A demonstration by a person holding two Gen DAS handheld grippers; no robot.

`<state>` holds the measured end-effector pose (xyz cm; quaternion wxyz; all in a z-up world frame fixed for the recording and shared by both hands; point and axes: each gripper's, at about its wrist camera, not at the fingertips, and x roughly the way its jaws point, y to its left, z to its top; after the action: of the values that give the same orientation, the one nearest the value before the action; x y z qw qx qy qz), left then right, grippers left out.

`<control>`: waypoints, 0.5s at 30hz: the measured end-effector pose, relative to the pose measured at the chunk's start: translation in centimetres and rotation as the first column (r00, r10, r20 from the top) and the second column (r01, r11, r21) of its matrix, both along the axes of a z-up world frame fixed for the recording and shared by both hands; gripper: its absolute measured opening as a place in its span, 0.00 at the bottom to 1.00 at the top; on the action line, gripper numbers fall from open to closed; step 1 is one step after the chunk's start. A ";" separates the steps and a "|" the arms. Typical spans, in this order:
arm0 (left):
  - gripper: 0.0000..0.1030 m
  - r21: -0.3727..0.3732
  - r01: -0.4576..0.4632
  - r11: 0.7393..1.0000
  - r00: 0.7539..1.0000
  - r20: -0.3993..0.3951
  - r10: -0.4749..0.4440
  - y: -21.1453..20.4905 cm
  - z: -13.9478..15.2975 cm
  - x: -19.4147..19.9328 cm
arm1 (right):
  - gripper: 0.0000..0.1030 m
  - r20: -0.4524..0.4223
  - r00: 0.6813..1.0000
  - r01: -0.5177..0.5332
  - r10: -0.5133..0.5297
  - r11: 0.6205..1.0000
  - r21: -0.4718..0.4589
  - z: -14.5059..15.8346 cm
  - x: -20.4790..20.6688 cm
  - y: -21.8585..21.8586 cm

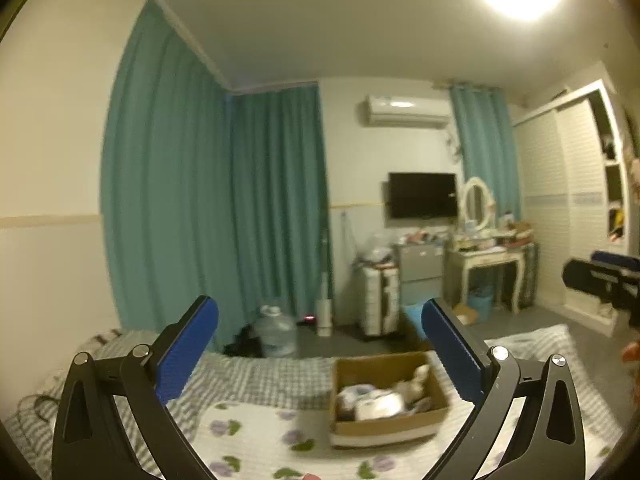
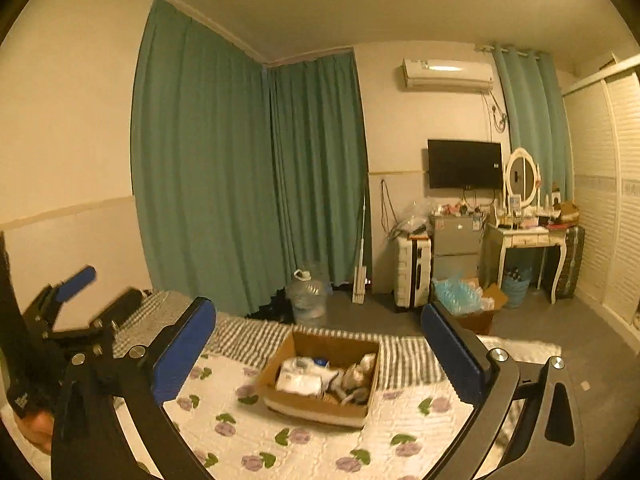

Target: Organize soft objects

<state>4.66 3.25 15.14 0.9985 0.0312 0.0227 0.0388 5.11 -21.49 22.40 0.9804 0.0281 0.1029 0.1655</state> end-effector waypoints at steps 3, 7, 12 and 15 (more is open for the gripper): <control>1.00 -0.025 -0.034 0.999 0.999 -0.022 0.034 0.8 -3.3 0.9 | 1.00 -0.009 1.000 0.008 -0.008 1.000 -0.003 -4.2 0.7 0.8; 1.00 -0.063 -0.033 0.997 0.998 -0.059 0.030 1.6 -7.3 1.9 | 1.00 -0.017 1.000 0.012 -0.011 1.000 0.021 -9.7 2.1 1.8; 1.00 -0.047 -0.042 0.998 0.990 -0.140 0.035 1.9 -11.2 3.2 | 1.00 -0.037 0.999 0.028 -0.028 1.000 0.003 -14.5 3.7 2.8; 1.00 -0.051 -0.032 0.998 0.982 -0.185 0.022 1.6 -12.7 3.5 | 1.00 -0.043 0.998 0.050 -0.052 0.998 -0.041 -16.7 4.3 3.6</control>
<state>8.20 4.85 2.43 0.9920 0.0077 0.1166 0.0485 9.43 -17.86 5.72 0.9822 0.0150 0.1267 0.1377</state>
